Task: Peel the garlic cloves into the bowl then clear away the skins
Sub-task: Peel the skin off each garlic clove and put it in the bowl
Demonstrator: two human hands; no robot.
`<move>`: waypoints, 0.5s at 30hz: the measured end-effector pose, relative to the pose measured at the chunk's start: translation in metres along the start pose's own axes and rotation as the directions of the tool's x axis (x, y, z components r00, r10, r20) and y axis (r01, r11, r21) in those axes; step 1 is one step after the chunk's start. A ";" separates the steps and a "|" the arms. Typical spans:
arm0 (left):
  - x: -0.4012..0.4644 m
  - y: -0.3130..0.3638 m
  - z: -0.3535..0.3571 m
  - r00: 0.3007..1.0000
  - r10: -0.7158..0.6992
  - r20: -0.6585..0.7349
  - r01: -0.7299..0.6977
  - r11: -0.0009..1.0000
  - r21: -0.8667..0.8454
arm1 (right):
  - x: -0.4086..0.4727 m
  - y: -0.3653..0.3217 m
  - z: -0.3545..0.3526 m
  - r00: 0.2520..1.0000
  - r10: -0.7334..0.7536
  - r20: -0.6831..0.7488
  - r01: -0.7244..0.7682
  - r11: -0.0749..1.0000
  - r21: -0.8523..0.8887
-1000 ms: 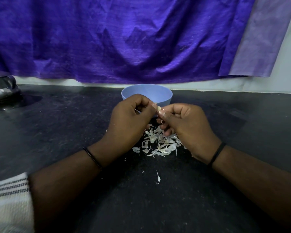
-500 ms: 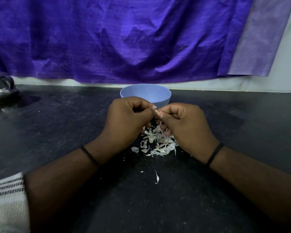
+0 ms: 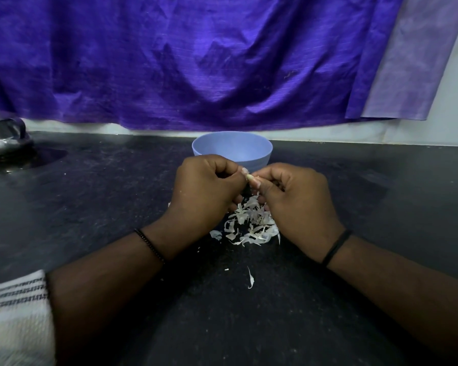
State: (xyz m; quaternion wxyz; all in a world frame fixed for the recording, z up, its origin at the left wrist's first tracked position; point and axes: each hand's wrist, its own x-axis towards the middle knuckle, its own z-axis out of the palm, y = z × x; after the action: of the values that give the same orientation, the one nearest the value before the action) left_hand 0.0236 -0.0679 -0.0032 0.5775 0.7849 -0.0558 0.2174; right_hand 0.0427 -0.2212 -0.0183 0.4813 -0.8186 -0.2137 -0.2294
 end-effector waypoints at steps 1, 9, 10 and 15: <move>0.000 0.000 0.002 1.000 -0.013 -0.005 0.013 1.000 -0.024 | 0.000 0.000 0.000 1.000 0.007 -0.005 -0.007 1.000 0.007; 0.002 -0.003 0.004 0.999 -0.047 0.014 0.048 0.990 -0.135 | 0.001 -0.004 0.001 0.996 0.092 -0.008 -0.091 0.991 0.093; 0.002 -0.004 0.003 0.999 -0.050 0.019 0.052 0.989 -0.140 | 0.000 -0.005 0.001 0.995 0.099 -0.009 -0.097 0.991 0.097; 0.003 -0.006 0.004 0.996 -0.075 0.053 0.083 0.981 -0.174 | 0.001 -0.005 0.001 0.993 0.114 0.016 -0.115 0.989 0.092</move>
State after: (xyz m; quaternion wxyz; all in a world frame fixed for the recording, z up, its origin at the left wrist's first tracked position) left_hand 0.0293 -0.0692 -0.0080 0.6515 0.7371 -0.0570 0.1701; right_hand 0.0409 -0.2181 -0.0150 0.5300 -0.8075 -0.1790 -0.1869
